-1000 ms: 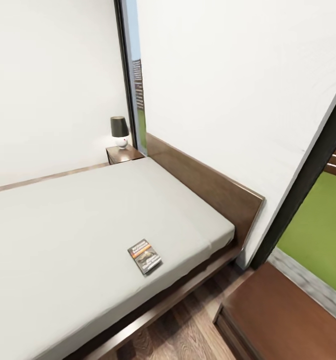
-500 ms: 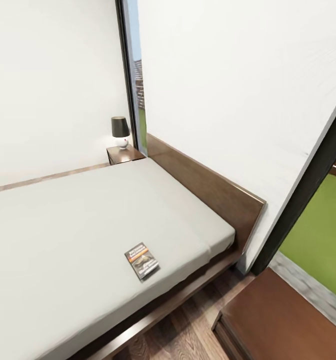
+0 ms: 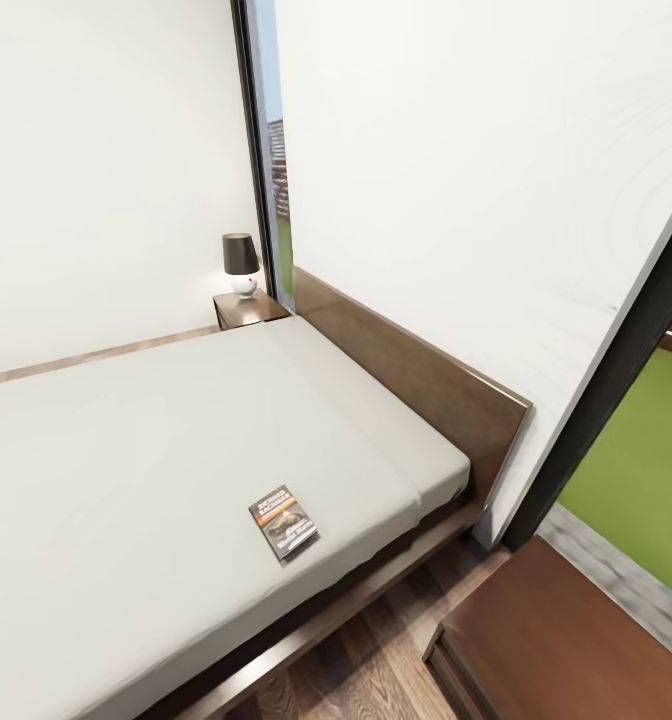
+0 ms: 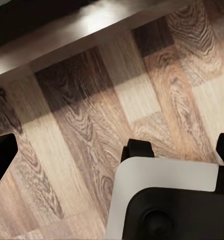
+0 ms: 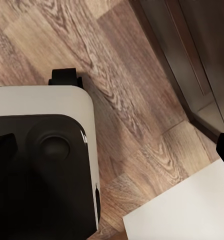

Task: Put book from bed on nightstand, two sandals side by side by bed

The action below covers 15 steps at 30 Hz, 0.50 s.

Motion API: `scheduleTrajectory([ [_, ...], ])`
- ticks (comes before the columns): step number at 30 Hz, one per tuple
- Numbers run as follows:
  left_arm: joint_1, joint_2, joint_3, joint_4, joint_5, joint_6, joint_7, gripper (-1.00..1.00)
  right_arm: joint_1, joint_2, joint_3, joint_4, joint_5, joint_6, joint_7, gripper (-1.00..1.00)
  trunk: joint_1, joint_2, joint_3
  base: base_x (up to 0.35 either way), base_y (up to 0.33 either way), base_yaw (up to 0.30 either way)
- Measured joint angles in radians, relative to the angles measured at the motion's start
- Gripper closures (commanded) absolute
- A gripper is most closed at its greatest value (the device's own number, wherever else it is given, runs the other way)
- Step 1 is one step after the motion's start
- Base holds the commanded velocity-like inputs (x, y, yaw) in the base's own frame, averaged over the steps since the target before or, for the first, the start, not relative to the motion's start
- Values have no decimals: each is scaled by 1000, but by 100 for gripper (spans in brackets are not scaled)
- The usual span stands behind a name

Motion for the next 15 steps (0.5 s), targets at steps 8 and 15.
scheduleTrajectory([
  [8,6,54,9,-67,8,-25,-97,-100,0,-1,0,-1,1,-1,0,-100,0,0,0,0,0,0],
  [15,10,246,47,-82,60,4,-277,-100,0,-1,1,-1,1,-1,0,-100,0,0,0,0,0,0],
])
